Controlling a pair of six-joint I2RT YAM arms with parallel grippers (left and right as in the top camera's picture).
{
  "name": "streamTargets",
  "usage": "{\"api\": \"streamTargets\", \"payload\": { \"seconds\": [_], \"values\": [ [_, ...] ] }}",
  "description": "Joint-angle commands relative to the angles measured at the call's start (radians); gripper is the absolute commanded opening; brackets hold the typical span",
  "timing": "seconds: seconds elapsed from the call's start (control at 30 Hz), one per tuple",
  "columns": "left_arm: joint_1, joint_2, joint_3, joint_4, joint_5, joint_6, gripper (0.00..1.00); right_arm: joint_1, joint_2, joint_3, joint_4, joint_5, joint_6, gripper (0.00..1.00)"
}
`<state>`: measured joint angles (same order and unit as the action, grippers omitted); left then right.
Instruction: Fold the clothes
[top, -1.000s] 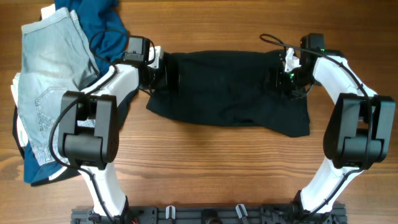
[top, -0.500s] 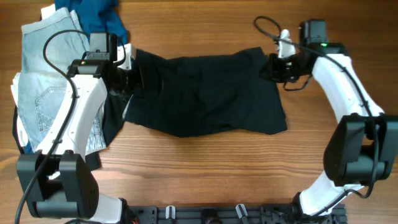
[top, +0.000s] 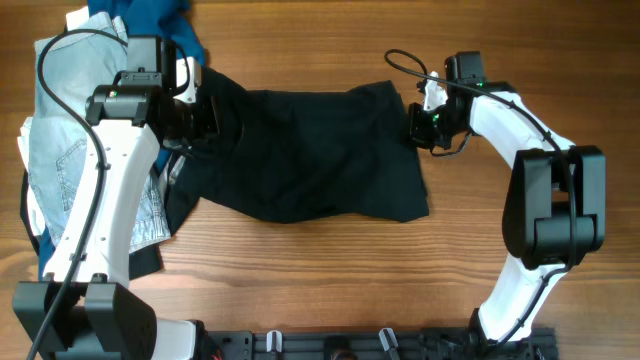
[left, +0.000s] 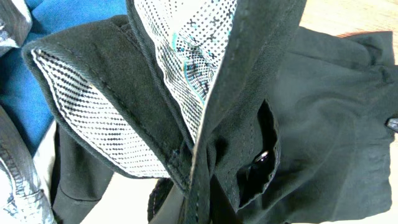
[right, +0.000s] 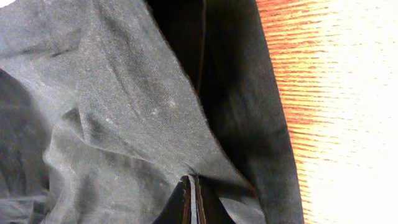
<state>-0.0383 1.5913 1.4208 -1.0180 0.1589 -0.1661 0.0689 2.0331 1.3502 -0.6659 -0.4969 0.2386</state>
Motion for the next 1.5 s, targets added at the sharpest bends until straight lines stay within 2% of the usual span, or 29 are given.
{"api": "streamTargets", "payload": {
  "seconds": [0.0, 0.33, 0.53, 0.9, 1.17, 1.27, 1.47],
  "values": [
    [-0.012, -0.024, 0.020, 0.013, -0.006, 0.002, 0.04, 0.009, 0.037, -0.001, 0.010, 0.011, 0.008, 0.04],
    [-0.142, -0.024, 0.020, 0.038, 0.012, -0.055, 0.04, 0.013, 0.062, -0.043, 0.031, 0.106, 0.053, 0.04],
    [-0.189, -0.024, 0.020, 0.038, 0.012, -0.064, 0.04, 0.013, 0.063, -0.105, 0.087, 0.111, 0.076, 0.04],
    [-0.317, -0.024, 0.020, 0.088, 0.011, -0.078, 0.04, 0.013, 0.063, -0.109, 0.109, 0.113, 0.078, 0.04],
    [-0.359, -0.017, 0.020, 0.164, 0.013, -0.135, 0.04, 0.013, 0.063, -0.109, 0.111, 0.113, 0.079, 0.04],
    [-0.396, 0.014, 0.019, 0.222, 0.016, -0.146, 0.04, 0.013, 0.063, -0.109, 0.112, 0.113, 0.079, 0.04],
    [-0.492, 0.107, 0.019, 0.362, 0.016, -0.243, 0.04, 0.013, 0.063, -0.109, 0.112, 0.113, 0.079, 0.04]
  ]
}}
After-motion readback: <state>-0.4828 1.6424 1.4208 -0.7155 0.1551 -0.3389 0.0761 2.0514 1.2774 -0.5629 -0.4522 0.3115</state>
